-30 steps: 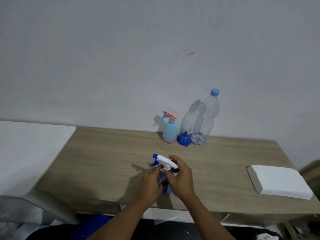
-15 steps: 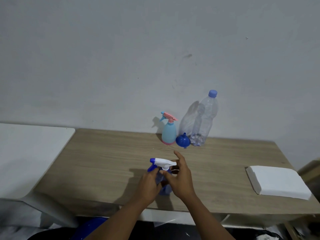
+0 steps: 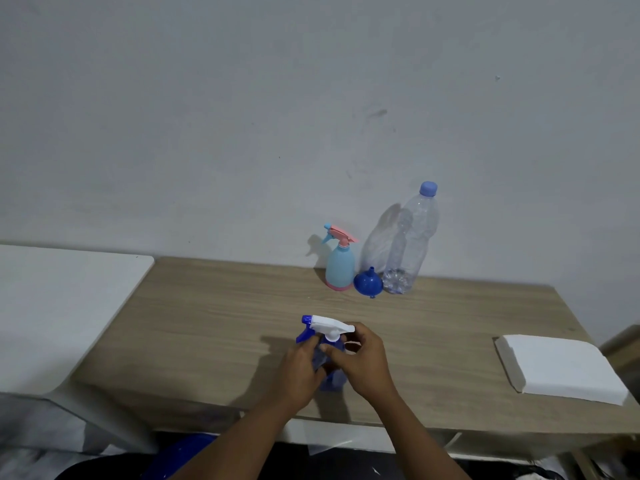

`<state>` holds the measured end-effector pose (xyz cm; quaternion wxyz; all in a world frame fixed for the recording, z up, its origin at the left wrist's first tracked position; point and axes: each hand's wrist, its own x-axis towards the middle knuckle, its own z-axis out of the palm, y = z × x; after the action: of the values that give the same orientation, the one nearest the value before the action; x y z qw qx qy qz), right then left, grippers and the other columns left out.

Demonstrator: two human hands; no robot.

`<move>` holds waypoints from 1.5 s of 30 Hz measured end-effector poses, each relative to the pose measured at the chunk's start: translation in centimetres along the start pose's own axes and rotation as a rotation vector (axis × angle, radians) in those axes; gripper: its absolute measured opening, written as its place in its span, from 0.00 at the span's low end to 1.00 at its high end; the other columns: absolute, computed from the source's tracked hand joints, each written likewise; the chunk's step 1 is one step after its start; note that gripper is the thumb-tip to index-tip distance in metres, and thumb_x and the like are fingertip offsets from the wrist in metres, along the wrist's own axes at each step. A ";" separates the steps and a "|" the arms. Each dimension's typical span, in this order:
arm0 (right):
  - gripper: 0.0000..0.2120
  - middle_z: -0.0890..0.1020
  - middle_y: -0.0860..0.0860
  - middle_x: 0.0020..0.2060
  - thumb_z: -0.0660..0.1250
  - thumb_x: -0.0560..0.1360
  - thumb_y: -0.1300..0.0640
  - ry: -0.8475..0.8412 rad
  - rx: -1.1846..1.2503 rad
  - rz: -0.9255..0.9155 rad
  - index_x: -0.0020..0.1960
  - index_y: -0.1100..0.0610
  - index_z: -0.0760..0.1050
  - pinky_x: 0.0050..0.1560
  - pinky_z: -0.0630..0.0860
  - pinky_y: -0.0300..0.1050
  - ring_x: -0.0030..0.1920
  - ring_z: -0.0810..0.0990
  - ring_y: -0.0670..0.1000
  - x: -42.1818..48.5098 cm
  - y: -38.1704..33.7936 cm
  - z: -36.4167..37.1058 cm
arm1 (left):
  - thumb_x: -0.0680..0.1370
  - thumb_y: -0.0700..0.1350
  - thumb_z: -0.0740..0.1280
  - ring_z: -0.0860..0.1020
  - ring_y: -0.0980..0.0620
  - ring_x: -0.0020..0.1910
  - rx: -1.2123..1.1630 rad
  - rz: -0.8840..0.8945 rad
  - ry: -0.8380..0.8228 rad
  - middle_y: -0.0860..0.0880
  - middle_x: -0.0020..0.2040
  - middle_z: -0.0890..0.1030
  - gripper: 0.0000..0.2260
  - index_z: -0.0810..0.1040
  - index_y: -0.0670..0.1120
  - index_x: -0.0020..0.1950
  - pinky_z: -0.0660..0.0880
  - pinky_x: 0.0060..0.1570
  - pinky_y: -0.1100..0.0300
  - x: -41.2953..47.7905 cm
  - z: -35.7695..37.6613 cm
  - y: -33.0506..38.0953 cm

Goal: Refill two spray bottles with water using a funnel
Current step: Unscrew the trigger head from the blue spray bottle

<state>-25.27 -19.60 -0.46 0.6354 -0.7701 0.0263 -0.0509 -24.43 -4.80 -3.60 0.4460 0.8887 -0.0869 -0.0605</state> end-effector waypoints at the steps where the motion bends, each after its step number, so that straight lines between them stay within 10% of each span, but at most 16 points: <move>1: 0.15 0.86 0.50 0.44 0.79 0.66 0.63 0.009 0.009 0.012 0.52 0.54 0.82 0.47 0.81 0.41 0.46 0.83 0.48 0.1 -0.1 0.2 | 0.74 0.39 0.68 0.81 0.59 0.50 0.009 0.001 0.000 0.55 0.53 0.82 0.20 0.74 0.53 0.65 0.79 0.51 0.62 0.0 0.0 0.1; 18: 0.14 0.86 0.52 0.45 0.76 0.69 0.66 -0.092 -0.013 0.050 0.53 0.55 0.81 0.48 0.82 0.44 0.47 0.84 0.50 0.5 -0.4 -0.6 | 0.74 0.34 0.67 0.79 0.68 0.45 -0.025 -0.014 -0.013 0.63 0.44 0.78 0.21 0.72 0.57 0.59 0.72 0.42 0.75 -0.2 -0.1 0.1; 26: 0.16 0.87 0.50 0.46 0.72 0.71 0.68 -0.093 -0.035 0.042 0.54 0.52 0.83 0.51 0.82 0.51 0.47 0.85 0.49 0.5 0.0 -0.6 | 0.68 0.40 0.64 0.81 0.58 0.51 -0.037 -0.013 0.004 0.55 0.53 0.82 0.24 0.75 0.56 0.62 0.80 0.51 0.52 0.2 0.2 -0.8; 45: 0.13 0.86 0.46 0.48 0.72 0.73 0.64 -0.060 -0.043 0.015 0.55 0.51 0.81 0.53 0.81 0.52 0.50 0.83 0.47 0.1 0.3 -0.2 | 0.72 0.37 0.66 0.81 0.59 0.49 -0.041 0.029 0.033 0.55 0.51 0.82 0.20 0.75 0.54 0.61 0.80 0.49 0.55 -0.1 0.1 -0.1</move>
<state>-25.22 -19.81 -0.68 0.6196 -0.7844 0.0139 -0.0223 -24.54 -4.80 -3.76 0.4665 0.8788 -0.0912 -0.0414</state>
